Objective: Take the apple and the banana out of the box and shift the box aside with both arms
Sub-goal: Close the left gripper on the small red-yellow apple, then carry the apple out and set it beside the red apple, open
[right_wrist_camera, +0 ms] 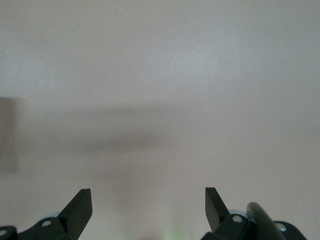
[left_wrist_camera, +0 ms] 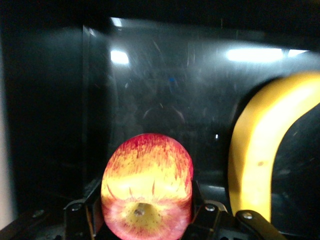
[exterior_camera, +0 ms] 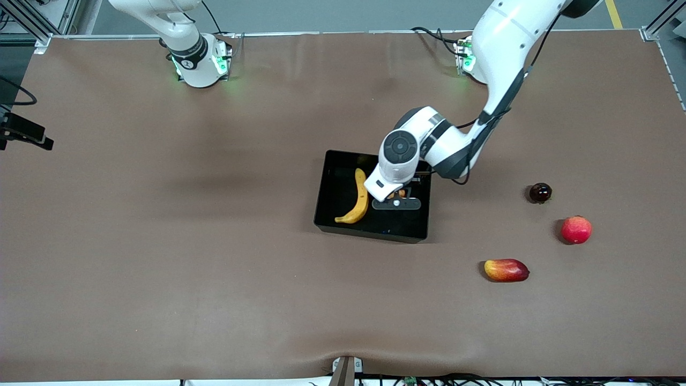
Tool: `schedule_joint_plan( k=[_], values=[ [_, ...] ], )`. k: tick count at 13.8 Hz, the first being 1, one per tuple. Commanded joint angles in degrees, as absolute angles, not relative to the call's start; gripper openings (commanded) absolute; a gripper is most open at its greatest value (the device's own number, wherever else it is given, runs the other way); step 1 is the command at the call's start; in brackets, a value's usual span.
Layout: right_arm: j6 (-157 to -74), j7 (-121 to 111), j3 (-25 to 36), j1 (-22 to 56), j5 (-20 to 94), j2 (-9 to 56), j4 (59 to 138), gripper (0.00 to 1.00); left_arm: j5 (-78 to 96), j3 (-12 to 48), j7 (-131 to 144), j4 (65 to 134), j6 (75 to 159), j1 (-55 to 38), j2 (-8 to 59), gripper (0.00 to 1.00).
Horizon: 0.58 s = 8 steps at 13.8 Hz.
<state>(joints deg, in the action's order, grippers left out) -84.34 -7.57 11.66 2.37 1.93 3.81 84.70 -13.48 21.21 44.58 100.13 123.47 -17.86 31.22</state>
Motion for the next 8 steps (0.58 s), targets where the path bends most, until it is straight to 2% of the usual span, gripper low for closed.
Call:
schedule_joint_plan(
  k=[1,4,6,8],
  values=[
    [-84.0,-8.5,11.1,1.4,1.1,4.9,83.8,1.00,-14.2,21.0,45.6,99.4,118.8,-15.9,23.3,0.00],
    [-84.0,-8.5,11.1,1.4,1.1,5.4,83.8,1.00,-14.5,20.9,42.2,99.8,115.2,-9.9,18.2,0.00],
    [-84.0,-8.5,11.1,1.4,1.1,5.4,83.8,1.00,-14.5,21.0,34.8,100.3,111.9,-4.4,17.2,0.00],
    [-84.4,-8.6,11.1,1.5,1.2,6.1,83.8,1.00,-14.6,21.3,27.6,101.9,112.2,2.8,17.1,0.00]
  ],
)
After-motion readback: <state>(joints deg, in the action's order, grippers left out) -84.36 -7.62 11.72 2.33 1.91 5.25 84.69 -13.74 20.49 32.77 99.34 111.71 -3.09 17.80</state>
